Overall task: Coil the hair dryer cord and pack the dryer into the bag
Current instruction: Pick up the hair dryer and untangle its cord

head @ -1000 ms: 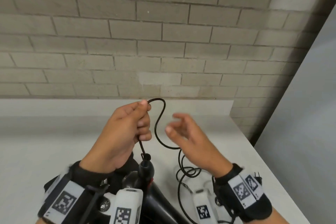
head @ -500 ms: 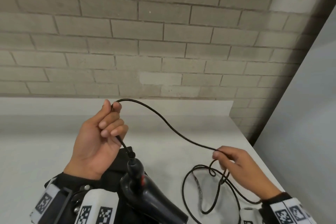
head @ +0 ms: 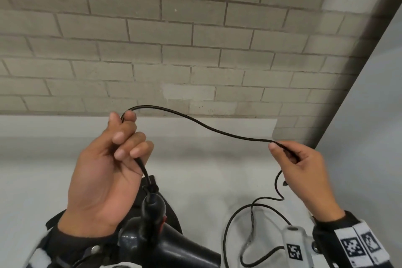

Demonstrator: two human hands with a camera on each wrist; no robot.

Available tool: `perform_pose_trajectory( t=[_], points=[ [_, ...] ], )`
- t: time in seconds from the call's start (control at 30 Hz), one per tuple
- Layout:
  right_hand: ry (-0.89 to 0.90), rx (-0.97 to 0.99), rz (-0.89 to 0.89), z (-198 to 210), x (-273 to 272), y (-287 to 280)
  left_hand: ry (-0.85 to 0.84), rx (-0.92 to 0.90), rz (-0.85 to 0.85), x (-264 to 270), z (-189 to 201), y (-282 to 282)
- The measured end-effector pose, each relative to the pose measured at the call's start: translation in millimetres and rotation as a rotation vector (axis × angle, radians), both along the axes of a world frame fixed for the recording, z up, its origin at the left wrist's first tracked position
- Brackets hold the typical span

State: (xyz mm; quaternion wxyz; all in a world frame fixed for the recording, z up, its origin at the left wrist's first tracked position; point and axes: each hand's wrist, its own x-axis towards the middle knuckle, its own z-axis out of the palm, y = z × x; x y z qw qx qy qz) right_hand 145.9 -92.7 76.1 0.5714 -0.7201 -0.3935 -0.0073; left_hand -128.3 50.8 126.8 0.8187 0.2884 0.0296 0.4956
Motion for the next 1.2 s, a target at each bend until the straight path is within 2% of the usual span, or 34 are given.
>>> perform_pose_trajectory(
  t=[0.13, 0.27, 0.37, 0.53, 0.67, 0.83, 0.93, 1.07, 1.2],
  points=[
    [-0.234, -0.132, 0.192, 0.5, -23.9, 2.1, 0.037, -0.003, 0.099, 2.0, -7.2, -3.8],
    [-0.353, -0.327, 0.468, -14.4, -50.9, -3.1, 0.108, 0.037, 0.151, 5.0, -21.7, -5.9],
    [-0.453, -0.364, 0.565, -15.5, -63.8, -10.0, 0.182, 0.087, 0.194, 6.5, -26.5, -4.7],
    [-0.669, -0.424, 0.634, 9.4, -79.7, -26.5, 0.306, 0.15, 0.191, 11.7, -26.9, -6.0],
    [-0.702, -0.408, 0.699, 33.6, -92.4, -31.1, 0.382, 0.201, 0.135, 18.7, -29.1, -10.5],
    [-0.644, -0.205, 0.736, 55.5, -99.0, -14.4, 0.471, 0.31, 0.054, 28.1, -35.5, -17.2],
    [-0.531, -0.072, 0.683, 64.7, -100.1, 0.4, 0.517, 0.404, 0.013, 31.2, -39.4, -22.1],
    [-0.43, 0.006, 0.572, 65.9, -97.2, 24.1, 0.545, 0.568, -0.047, 29.8, -44.6, -23.3],
    [-0.338, -0.004, 0.491, 51.7, -95.8, 47.2, 0.532, 0.573, -0.081, 22.6, -45.8, -21.0]
  ],
)
